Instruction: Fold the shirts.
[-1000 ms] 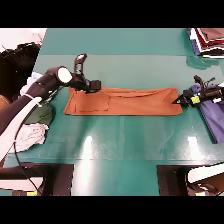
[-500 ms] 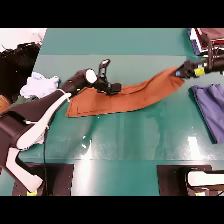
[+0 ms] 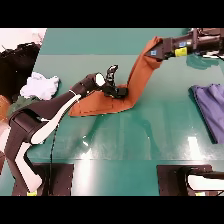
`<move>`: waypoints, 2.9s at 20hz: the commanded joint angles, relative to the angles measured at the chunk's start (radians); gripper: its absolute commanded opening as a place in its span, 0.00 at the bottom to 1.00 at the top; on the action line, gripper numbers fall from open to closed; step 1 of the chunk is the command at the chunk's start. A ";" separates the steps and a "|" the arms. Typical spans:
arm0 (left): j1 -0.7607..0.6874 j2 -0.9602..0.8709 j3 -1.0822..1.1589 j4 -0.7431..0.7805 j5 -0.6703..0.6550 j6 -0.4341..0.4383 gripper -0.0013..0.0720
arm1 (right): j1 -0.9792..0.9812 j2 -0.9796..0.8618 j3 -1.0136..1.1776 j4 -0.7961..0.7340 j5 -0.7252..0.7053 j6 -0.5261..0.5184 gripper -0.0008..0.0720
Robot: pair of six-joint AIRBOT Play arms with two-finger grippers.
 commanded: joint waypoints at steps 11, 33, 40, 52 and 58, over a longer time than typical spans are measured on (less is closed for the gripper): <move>0.500 0.483 0.077 0.294 -0.261 0.060 0.06 | 0.497 -0.221 0.010 0.234 -0.436 -0.197 0.16; 0.640 0.607 0.074 0.269 -0.376 0.086 0.06 | -0.011 -0.219 -0.552 0.087 -0.246 0.007 0.88; 0.640 0.607 0.073 0.256 -0.380 0.086 0.06 | 0.198 -0.438 -0.298 0.130 -0.234 0.003 0.75; 0.399 0.607 0.074 0.223 -0.344 0.111 0.06 | 0.099 -0.306 -0.061 -0.267 -0.172 0.131 0.03; 0.206 0.607 0.074 0.223 -0.241 0.084 0.06 | -0.360 -0.071 -0.061 -0.403 -0.095 0.132 0.03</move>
